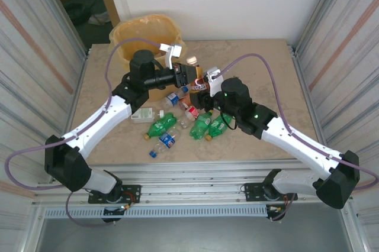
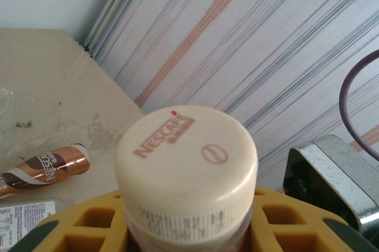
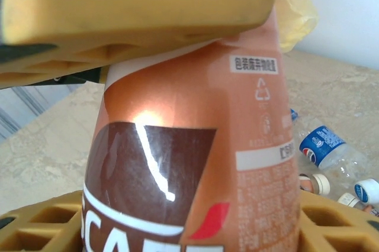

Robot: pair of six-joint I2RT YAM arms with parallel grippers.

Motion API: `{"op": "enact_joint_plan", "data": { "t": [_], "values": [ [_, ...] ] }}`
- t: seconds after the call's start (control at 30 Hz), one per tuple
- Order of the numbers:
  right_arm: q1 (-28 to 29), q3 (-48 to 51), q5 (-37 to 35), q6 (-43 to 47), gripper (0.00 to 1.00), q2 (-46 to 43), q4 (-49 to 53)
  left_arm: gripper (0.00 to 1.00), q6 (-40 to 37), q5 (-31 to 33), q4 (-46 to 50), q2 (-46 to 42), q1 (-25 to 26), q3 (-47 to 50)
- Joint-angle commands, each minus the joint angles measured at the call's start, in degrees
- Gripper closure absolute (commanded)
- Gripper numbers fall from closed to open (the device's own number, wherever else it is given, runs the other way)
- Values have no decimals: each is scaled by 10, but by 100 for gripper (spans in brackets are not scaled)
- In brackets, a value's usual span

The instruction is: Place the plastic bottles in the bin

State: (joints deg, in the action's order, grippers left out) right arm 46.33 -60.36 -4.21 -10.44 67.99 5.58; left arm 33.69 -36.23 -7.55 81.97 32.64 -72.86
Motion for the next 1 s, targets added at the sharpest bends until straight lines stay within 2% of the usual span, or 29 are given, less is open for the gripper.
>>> {"op": "enact_joint_plan", "data": {
  "t": [0.0,0.03,0.1,0.3,0.67,0.87,0.97],
  "values": [
    [4,-17,-5,9,25,-3,-12,77,-11,-4,-4,1,3,-19],
    [5,-15,-7,8,19,-6,-11,78,-18,1,4,-1,3,-22],
    [4,-11,-12,8,13,-12,-10,80,-33,10,19,-4,3,-30],
    [4,14,-40,3,2,-46,-12,81,-99,44,84,-14,-3,-72],
    [-7,89,-133,-44,2,-151,-29,84,-224,140,179,-30,-65,-188],
    [-60,130,-103,-97,2,-197,-34,88,-252,176,194,-15,-115,-246],
    [-86,134,-121,-136,2,-204,-11,88,-262,185,200,3,-140,-276]
  ]
}}
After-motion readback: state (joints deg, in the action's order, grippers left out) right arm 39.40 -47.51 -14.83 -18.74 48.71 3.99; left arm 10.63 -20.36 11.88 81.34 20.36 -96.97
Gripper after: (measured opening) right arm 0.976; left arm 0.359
